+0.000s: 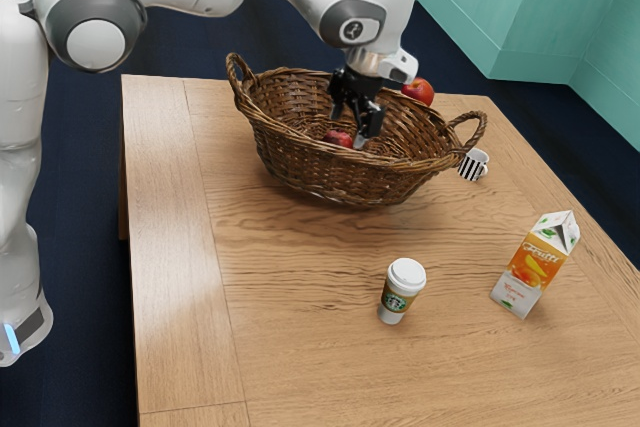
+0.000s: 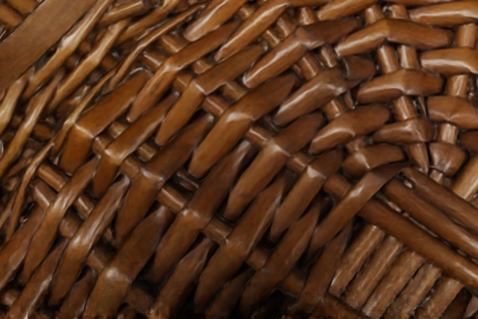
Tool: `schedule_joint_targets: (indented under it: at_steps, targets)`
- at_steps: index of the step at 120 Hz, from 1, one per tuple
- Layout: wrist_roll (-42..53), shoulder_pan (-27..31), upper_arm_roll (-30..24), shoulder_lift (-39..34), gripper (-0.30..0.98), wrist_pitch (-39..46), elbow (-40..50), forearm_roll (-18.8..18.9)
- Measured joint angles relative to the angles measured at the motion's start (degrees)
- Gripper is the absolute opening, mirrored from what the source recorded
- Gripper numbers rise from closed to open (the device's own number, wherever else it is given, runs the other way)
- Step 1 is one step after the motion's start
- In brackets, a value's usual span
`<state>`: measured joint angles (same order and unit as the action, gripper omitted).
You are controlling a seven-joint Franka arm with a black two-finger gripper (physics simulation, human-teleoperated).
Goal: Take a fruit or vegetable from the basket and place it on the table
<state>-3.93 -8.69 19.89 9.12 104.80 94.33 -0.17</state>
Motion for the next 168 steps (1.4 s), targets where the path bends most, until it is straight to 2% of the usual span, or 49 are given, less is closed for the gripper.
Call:
schedule_joint_targets:
  at_steps: [67, 124, 136, 158, 168]
  targets:
    - [0.07, -2.32, -0.58, 0.05, 0.69, -1.65, 0.13, -0.42]
    - [0.42, -1.67, 0.15, -0.02, 0.68, -3.79, 2.25, -0.35]
    - [0.49, -1.55, 0.15, 0.05, 0.61, -3.8, 2.52, -0.45]
    - [0.58, -1.7, 0.14, 0.63, 0.39, -3.71, 2.55, -0.43]
    - [0.57, -2.0, 0.13, -0.51, 0.38, -3.77, 2.31, -0.17]
